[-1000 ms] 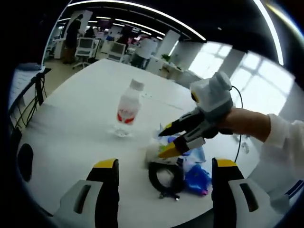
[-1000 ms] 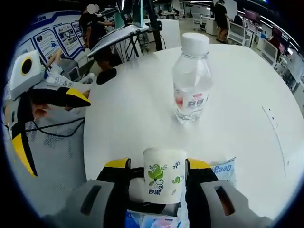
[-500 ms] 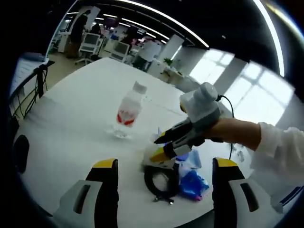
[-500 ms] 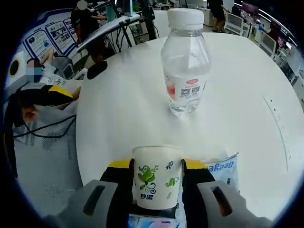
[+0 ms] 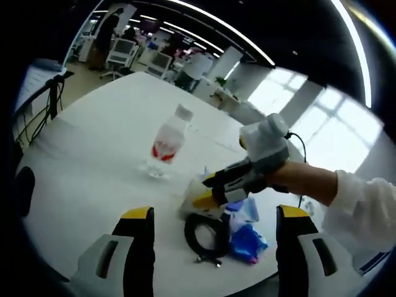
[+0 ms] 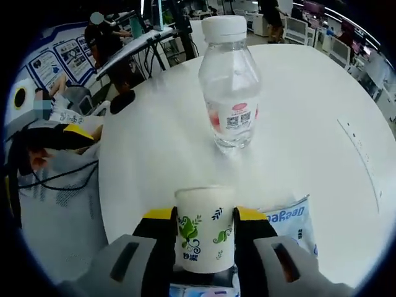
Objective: Arrange the tabletop items into an orderly group along one side of the table until the central work area is clear of visible clutter.
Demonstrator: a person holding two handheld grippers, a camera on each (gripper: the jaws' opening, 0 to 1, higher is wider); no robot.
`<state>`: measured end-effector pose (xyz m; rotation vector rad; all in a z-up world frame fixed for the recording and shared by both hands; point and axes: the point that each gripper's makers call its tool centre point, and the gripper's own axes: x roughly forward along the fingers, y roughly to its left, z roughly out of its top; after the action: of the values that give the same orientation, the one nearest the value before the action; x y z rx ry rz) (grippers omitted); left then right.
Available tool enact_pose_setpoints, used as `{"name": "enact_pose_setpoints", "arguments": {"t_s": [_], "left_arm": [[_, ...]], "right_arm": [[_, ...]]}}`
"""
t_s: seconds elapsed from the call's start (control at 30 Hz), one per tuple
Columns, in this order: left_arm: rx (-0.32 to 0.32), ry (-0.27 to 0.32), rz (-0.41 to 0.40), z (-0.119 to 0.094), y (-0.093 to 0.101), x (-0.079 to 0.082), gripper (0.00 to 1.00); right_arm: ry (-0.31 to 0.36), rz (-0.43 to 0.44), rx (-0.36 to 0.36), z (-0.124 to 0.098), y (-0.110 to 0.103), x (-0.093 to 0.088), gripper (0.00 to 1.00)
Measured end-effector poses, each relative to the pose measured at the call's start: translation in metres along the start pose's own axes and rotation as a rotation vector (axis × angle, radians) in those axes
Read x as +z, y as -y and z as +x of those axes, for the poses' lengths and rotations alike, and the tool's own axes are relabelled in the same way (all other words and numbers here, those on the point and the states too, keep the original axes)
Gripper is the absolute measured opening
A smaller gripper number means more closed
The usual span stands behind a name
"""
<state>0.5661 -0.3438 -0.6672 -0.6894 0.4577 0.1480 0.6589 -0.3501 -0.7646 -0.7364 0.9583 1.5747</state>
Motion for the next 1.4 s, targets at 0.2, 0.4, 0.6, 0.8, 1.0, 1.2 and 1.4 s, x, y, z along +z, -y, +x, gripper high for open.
{"name": "enact_pose_setpoints", "arguments": {"t_s": [0.2,0.4,0.6,0.8,1.0,1.2,1.4], "left_arm": [[-0.014,0.012,-0.004,-0.001,0.004,0.002,0.78],[-0.018,0.006,-0.001,0.0,0.004,0.001,0.78],[-0.016,0.009,-0.014,-0.001,0.003,0.0,0.77],[-0.02,0.003,-0.004,0.001,0.005,-0.001,0.77],[-0.019,-0.006,-0.008,0.002,0.004,-0.005,0.77],[-0.016,-0.01,-0.015,0.003,0.003,-0.008,0.77],[-0.026,-0.017,-0.013,0.005,0.004,-0.011,0.78]], "right_arm": [[0.077,0.038,-0.01,-0.009,0.0,0.01,0.33],[0.219,0.113,-0.077,-0.016,0.012,0.026,0.33],[0.339,0.202,-0.139,-0.024,0.02,0.03,0.33],[0.49,0.315,-0.227,-0.033,0.035,0.033,0.33],[0.624,0.434,-0.317,-0.036,0.051,0.032,0.33],[0.773,0.564,-0.317,-0.041,0.065,0.046,0.34],[0.803,0.581,-0.416,-0.033,0.083,0.048,0.34]]}}
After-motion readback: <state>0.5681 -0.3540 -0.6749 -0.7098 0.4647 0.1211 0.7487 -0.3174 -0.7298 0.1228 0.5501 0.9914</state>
